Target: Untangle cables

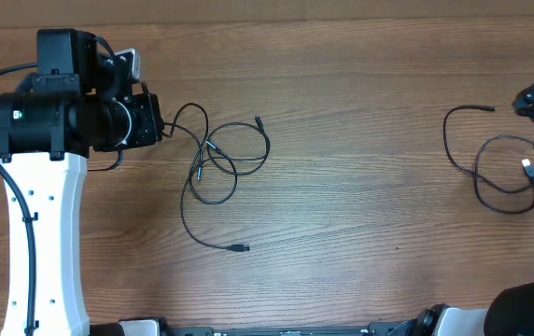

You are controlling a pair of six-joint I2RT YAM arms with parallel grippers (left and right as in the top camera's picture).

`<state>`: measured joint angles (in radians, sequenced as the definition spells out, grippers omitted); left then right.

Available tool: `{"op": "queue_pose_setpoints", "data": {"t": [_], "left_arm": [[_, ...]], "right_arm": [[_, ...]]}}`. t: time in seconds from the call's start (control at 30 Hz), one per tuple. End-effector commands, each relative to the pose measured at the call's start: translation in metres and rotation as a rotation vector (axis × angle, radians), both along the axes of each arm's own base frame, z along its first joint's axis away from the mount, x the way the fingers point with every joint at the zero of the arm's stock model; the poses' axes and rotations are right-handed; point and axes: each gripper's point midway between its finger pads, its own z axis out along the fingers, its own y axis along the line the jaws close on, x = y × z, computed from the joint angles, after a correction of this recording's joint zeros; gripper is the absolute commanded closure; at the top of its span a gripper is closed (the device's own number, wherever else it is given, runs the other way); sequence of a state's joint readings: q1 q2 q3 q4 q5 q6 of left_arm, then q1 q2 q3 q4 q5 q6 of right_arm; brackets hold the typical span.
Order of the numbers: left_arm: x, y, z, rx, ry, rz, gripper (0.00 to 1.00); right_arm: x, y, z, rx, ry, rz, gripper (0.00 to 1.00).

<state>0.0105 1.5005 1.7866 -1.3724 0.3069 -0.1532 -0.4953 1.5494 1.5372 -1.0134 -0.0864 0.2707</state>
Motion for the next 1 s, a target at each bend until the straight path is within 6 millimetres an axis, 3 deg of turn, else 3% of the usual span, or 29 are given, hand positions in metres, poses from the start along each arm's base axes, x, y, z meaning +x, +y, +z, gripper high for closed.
{"op": "queue_pose_setpoints", "data": {"t": [0.0, 0.17, 0.33, 0.43, 0.5, 0.57, 0.73, 0.8, 0.97], "left_arm": [[0.003, -0.016, 0.013, 0.0, -0.061, -0.063, 0.96], [0.008, -0.075, 0.036, -0.109, -0.189, -0.274, 0.96], [0.007, -0.145, 0.082, -0.265, -0.397, -0.518, 0.96], [0.0, -0.173, 0.112, -0.374, -0.51, -0.642, 0.96], [0.002, -0.177, 0.12, -0.406, -0.53, -0.64, 0.96], [0.003, -0.174, 0.116, -0.397, -0.505, -0.611, 0.96], [-0.001, -0.161, 0.072, -0.305, -0.322, -0.522, 0.96], [-0.009, -0.16, 0.049, -0.273, -0.215, -0.508, 0.96], [-0.021, -0.165, 0.014, -0.218, -0.06, -0.514, 0.96]], "right_arm": [[0.003, 0.02, 0.006, 0.037, -0.006, 0.069, 0.02], [0.001, 0.068, 0.002, 0.155, 0.002, 0.28, 0.0], [0.002, 0.111, 0.006, 0.22, -0.023, 0.485, 0.0], [0.004, 0.129, 0.007, 0.225, -0.028, 0.554, 0.0], [0.005, 0.139, 0.007, 0.213, -0.027, 0.601, 0.0], [0.006, 0.148, 0.007, 0.21, -0.024, 0.629, 0.0], [0.008, 0.159, 0.006, 0.195, -0.015, 0.658, 0.0], [0.008, 0.162, 0.006, 0.196, -0.014, 0.667, 0.0], [0.004, 0.168, 0.005, 0.205, 0.001, 0.679, 0.0]]}}
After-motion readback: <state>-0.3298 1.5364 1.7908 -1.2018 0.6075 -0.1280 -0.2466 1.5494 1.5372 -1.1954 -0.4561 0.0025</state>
